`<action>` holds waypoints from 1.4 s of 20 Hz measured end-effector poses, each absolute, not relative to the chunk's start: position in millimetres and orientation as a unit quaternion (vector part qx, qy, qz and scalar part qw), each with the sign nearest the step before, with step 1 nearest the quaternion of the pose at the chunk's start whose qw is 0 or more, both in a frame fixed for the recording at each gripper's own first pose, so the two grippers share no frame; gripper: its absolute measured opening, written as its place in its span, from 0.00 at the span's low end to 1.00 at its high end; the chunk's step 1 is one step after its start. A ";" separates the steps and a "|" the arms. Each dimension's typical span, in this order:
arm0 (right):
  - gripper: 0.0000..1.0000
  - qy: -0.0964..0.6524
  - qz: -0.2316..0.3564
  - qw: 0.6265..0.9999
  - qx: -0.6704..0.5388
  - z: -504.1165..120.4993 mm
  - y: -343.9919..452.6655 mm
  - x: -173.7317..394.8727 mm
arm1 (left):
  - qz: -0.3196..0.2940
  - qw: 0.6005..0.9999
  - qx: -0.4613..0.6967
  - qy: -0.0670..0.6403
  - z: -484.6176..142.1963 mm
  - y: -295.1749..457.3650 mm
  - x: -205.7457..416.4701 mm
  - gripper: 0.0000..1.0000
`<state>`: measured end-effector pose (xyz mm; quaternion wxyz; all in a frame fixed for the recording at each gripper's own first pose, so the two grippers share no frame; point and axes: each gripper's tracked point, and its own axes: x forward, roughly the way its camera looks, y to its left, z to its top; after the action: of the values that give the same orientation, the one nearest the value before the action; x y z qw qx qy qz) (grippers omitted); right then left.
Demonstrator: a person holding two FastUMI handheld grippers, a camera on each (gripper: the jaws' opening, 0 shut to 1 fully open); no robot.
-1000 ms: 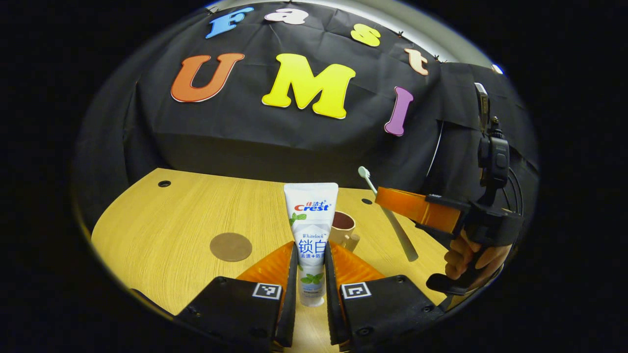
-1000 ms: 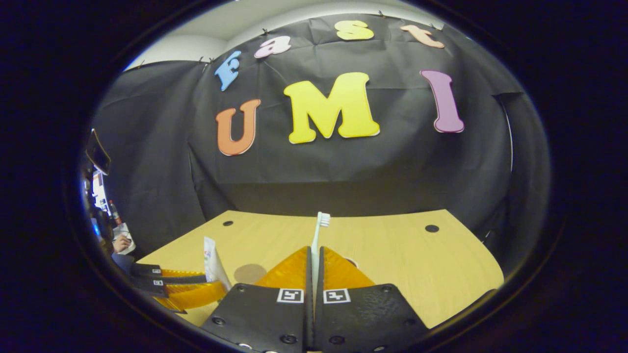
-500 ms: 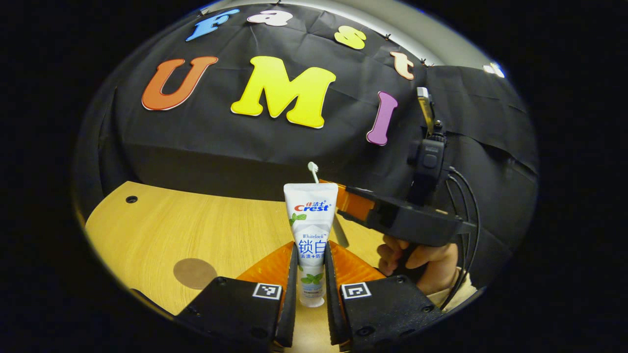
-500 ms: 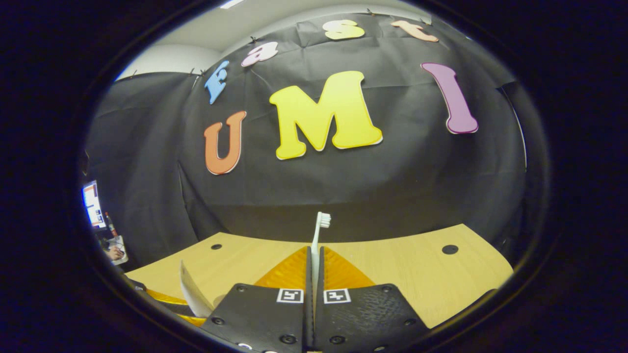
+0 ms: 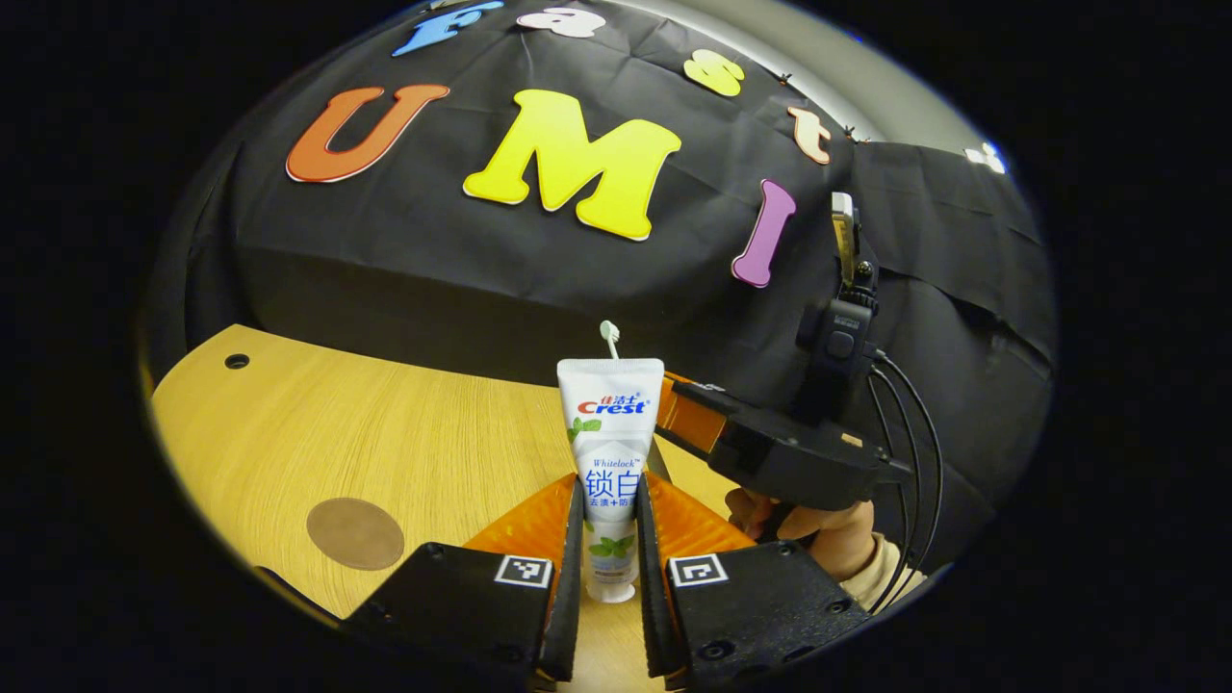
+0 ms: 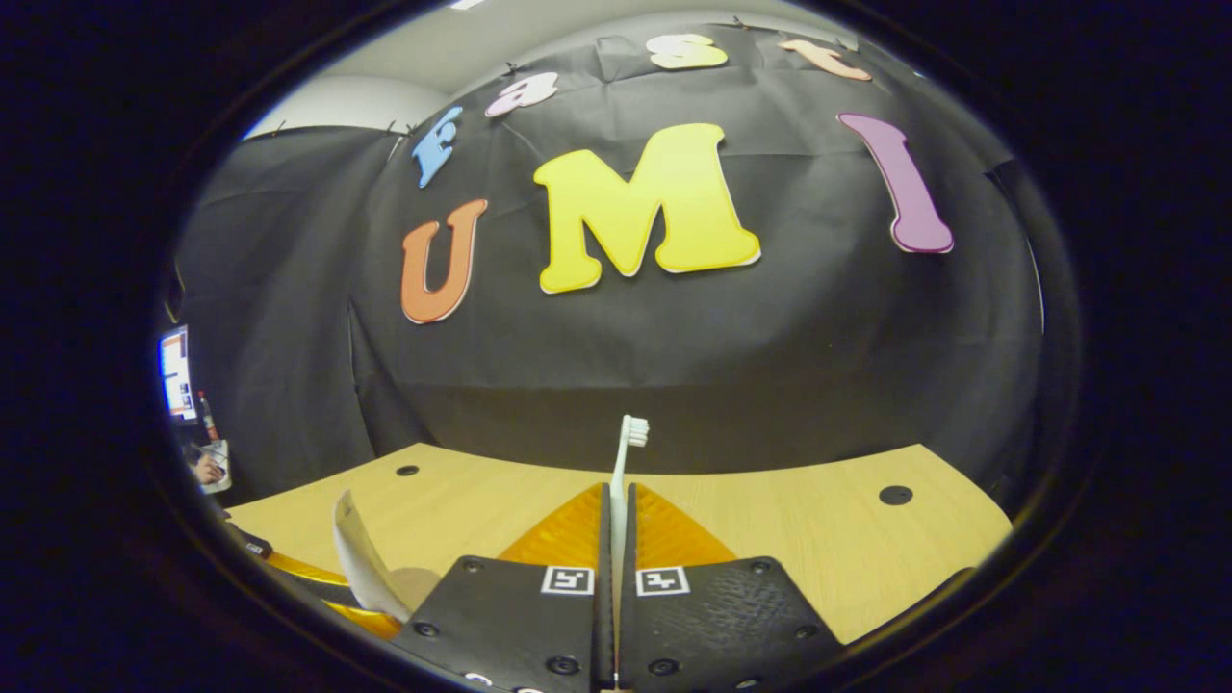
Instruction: Put the toothbrush and toothpaste on the desktop into the cup, then pick up the cup and place it on the coaster on the desktop.
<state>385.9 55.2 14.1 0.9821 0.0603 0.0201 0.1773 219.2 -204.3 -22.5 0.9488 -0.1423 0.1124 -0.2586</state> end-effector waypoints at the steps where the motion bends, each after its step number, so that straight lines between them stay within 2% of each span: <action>1: 0.01 0.021 0.175 0.983 0.060 13.7 54.3 387.5 | -0.258 0.950 -0.138 0.110 -22.1 -204.9 218.3 0.30; 13: 0.01 0.035 0.172 0.982 0.070 2.9 52.0 384.9 | -0.256 0.950 -0.136 0.113 -26.3 -204.9 217.4 0.30; 28: 0.05 0.046 0.184 0.979 0.079 -1.4 58.3 383.5 | -0.256 0.949 -0.132 0.125 -33.1 -208.1 216.8 0.30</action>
<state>383.5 58.3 -1.4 0.9787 0.0790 0.0461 0.1840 216.8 -208.1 -33.1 0.9494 -0.1319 0.1254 -0.2560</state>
